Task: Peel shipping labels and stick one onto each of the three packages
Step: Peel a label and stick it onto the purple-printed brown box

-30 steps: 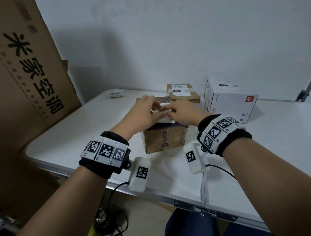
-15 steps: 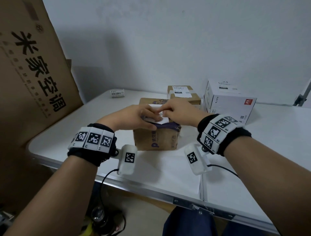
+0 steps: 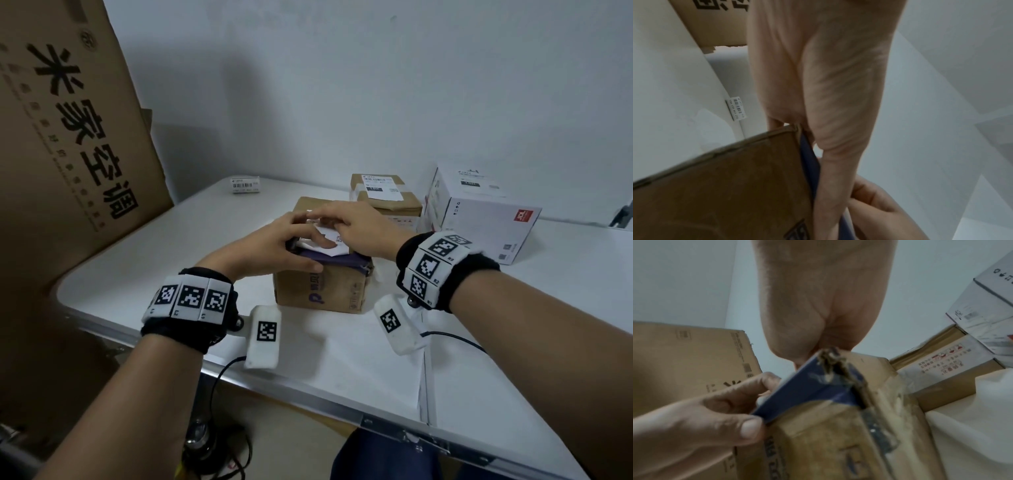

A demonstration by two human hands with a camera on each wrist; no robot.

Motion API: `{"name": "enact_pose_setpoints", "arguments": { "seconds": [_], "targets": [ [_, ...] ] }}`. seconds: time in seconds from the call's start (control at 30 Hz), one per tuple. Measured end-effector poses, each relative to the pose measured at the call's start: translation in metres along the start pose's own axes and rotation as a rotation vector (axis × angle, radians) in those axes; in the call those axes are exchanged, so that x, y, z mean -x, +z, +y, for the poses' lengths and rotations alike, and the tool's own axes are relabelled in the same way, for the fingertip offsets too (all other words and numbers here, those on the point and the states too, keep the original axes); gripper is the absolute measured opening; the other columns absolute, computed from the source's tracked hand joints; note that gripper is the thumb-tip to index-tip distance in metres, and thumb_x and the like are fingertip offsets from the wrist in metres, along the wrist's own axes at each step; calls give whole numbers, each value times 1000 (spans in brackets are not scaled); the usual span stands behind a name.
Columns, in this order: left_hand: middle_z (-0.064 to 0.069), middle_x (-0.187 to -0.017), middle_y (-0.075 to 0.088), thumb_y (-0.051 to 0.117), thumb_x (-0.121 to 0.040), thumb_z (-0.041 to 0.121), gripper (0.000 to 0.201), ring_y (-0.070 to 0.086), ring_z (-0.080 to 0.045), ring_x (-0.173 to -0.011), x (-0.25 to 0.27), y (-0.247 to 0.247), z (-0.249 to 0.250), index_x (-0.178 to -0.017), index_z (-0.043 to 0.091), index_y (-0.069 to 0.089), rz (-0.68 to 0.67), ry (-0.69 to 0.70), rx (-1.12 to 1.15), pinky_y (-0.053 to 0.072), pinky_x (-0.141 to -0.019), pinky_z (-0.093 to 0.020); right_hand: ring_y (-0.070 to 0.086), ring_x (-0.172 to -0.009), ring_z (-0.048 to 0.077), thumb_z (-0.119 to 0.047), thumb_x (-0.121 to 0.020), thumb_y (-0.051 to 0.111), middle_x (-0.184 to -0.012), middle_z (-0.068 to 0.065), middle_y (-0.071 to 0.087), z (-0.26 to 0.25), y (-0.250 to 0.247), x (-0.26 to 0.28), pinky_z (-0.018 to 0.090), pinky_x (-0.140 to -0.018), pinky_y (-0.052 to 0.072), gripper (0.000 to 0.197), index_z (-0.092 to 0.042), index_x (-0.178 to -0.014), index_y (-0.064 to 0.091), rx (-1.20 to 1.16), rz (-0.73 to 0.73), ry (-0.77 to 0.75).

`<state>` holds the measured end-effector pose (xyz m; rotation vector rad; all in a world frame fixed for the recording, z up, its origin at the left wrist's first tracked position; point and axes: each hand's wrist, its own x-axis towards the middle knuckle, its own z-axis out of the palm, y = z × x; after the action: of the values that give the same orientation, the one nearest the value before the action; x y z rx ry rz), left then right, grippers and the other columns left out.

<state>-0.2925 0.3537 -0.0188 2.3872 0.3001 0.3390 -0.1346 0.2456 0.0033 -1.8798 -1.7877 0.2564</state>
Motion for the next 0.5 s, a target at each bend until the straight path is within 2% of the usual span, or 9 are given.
{"name": "enact_pose_setpoints", "arguments": {
  "seconds": [0.03, 0.1, 0.2, 0.27, 0.37, 0.43, 0.5],
  "targets": [
    [13, -140, 37, 79, -76, 20, 36, 38, -6, -128, 0, -1, -2, -104, 40, 69, -3, 12, 26, 35, -102, -15, 52, -125, 19, 0, -95, 39, -135, 7, 57, 2, 0, -2, 29, -108, 39, 43, -12, -133, 56, 45, -17, -22],
    [14, -142, 38, 79, -75, 18, 36, 39, -3, -129, 0, -3, -6, -101, 40, 71, -9, 35, 74, 36, -103, -18, 47, -129, 17, -2, -97, 39, -140, 5, 53, 4, 2, -7, 19, -107, 32, 42, -11, -135, 53, 115, -44, -69],
    [21, -139, 36, 80, -74, 17, 35, 37, 7, -127, 0, -4, -11, -99, 40, 72, 4, 26, 102, 34, -100, -10, 40, -135, 15, -11, -101, 38, -147, 0, 45, 6, 7, -15, 14, -105, 24, 41, -15, -140, 47, 144, -92, -77],
    [29, -137, 31, 80, -73, 17, 36, 33, 21, -123, 0, -4, -14, -98, 41, 72, 16, 2, 116, 30, -98, -3, 31, -141, 13, -21, -103, 34, -154, -3, 34, 8, 9, -22, 19, -111, 19, 42, -19, -146, 39, 185, -173, -56],
    [28, -145, 22, 81, -73, 20, 35, 27, 16, -129, 0, -4, -17, -98, 43, 72, 13, -27, 107, 26, -105, -9, 23, -145, 14, -34, -104, 25, -159, -3, 21, 11, 10, -28, 28, -119, 14, 49, -21, -151, 24, 225, -278, -21],
    [37, -137, 18, 80, -74, 18, 36, 24, 23, -121, 2, -3, -13, -96, 45, 71, 8, -40, 132, 27, -97, -2, 18, -146, 14, -40, -104, 19, -160, -3, 17, 13, 12, -31, 34, -121, 12, 53, -20, -153, 18, 212, -302, -10],
    [43, -131, 17, 78, -75, 14, 35, 26, 33, -113, 3, -1, -12, -97, 41, 71, 15, -23, 173, 29, -89, 4, 9, -148, 11, -44, -102, 13, -161, -3, 10, 15, 15, -33, 38, -122, 8, 57, -19, -154, 11, 224, -322, 12]
  ]
}}
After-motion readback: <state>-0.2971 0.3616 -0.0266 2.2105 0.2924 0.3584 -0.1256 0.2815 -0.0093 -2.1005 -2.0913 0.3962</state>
